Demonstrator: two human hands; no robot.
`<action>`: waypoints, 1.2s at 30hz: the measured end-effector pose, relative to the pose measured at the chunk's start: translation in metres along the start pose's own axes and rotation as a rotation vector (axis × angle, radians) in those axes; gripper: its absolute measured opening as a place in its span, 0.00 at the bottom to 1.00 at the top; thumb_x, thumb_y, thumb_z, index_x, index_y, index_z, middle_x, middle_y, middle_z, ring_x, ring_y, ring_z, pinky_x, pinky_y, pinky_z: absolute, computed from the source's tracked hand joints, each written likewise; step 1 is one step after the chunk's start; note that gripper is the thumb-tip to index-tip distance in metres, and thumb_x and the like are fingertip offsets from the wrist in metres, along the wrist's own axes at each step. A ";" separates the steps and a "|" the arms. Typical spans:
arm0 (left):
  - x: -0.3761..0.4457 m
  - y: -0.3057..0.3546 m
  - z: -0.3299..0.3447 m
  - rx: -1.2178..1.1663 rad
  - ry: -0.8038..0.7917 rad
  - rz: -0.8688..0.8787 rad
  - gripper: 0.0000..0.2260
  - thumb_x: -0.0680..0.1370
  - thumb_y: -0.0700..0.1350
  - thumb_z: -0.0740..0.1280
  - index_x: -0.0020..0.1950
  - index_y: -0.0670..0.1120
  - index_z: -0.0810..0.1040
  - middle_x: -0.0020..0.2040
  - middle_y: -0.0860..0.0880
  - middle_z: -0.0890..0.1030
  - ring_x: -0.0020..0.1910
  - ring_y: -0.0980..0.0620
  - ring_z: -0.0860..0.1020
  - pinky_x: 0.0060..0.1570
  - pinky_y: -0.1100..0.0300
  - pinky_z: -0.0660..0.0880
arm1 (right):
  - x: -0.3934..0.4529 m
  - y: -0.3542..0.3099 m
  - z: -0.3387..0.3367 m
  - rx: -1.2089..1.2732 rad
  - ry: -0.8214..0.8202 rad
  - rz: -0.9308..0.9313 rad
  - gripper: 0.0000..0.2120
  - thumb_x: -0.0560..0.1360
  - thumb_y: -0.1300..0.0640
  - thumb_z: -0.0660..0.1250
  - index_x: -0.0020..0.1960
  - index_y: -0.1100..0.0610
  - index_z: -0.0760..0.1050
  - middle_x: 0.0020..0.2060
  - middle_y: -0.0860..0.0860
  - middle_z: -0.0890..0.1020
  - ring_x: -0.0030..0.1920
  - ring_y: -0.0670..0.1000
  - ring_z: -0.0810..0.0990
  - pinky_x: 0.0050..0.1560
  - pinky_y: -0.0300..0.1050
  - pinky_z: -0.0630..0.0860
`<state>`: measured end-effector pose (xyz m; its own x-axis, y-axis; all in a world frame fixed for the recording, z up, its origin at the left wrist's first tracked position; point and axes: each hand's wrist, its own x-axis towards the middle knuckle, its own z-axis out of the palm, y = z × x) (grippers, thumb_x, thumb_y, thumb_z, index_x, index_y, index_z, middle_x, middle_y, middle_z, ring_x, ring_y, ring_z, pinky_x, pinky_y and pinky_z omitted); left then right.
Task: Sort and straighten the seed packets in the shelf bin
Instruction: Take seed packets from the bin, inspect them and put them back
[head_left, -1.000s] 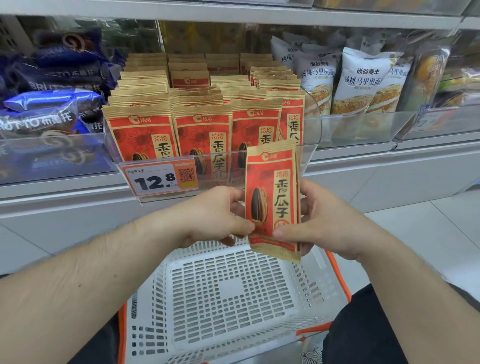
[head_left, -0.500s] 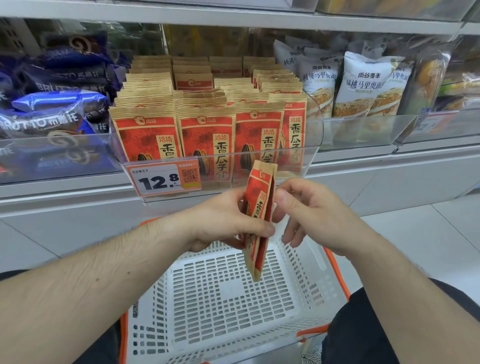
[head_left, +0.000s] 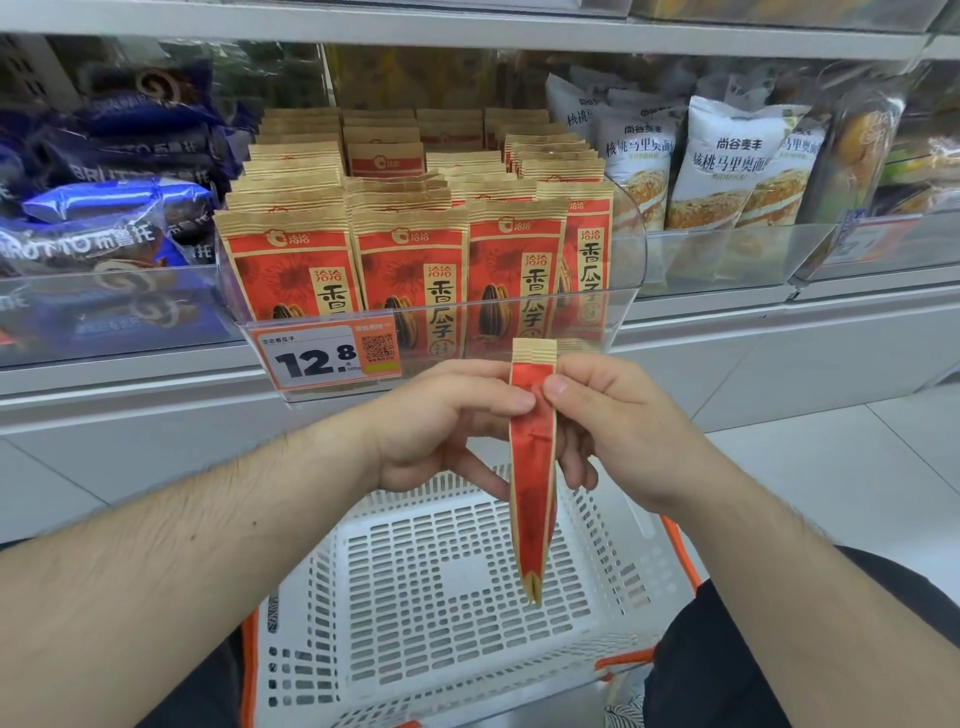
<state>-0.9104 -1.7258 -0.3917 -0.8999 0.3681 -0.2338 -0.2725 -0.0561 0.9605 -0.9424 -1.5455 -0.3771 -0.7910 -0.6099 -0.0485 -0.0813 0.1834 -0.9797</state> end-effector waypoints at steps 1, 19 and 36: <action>0.001 -0.001 -0.001 -0.017 -0.014 -0.010 0.12 0.74 0.47 0.66 0.55 0.44 0.80 0.51 0.36 0.82 0.53 0.40 0.81 0.46 0.45 0.79 | 0.000 0.000 0.000 0.030 -0.012 -0.005 0.13 0.82 0.60 0.58 0.40 0.61 0.72 0.26 0.53 0.78 0.20 0.48 0.72 0.20 0.41 0.66; 0.003 -0.002 0.010 -0.171 0.142 -0.162 0.07 0.74 0.48 0.67 0.46 0.45 0.81 0.46 0.44 0.82 0.48 0.43 0.82 0.46 0.39 0.82 | -0.008 -0.009 -0.009 -0.277 -0.061 0.094 0.16 0.81 0.52 0.61 0.38 0.56 0.77 0.29 0.50 0.80 0.26 0.50 0.77 0.26 0.42 0.72; 0.010 -0.015 0.014 -0.240 0.216 -0.297 0.15 0.79 0.48 0.63 0.35 0.46 0.81 0.37 0.47 0.82 0.37 0.45 0.83 0.42 0.42 0.82 | -0.020 -0.017 -0.015 -0.562 -0.417 0.371 0.12 0.80 0.61 0.66 0.38 0.63 0.79 0.31 0.51 0.84 0.31 0.48 0.84 0.36 0.41 0.81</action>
<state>-0.9107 -1.7081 -0.4061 -0.8142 0.1995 -0.5452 -0.5785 -0.2003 0.7907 -0.9345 -1.5251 -0.3569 -0.5427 -0.6509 -0.5308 -0.2391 0.7256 -0.6453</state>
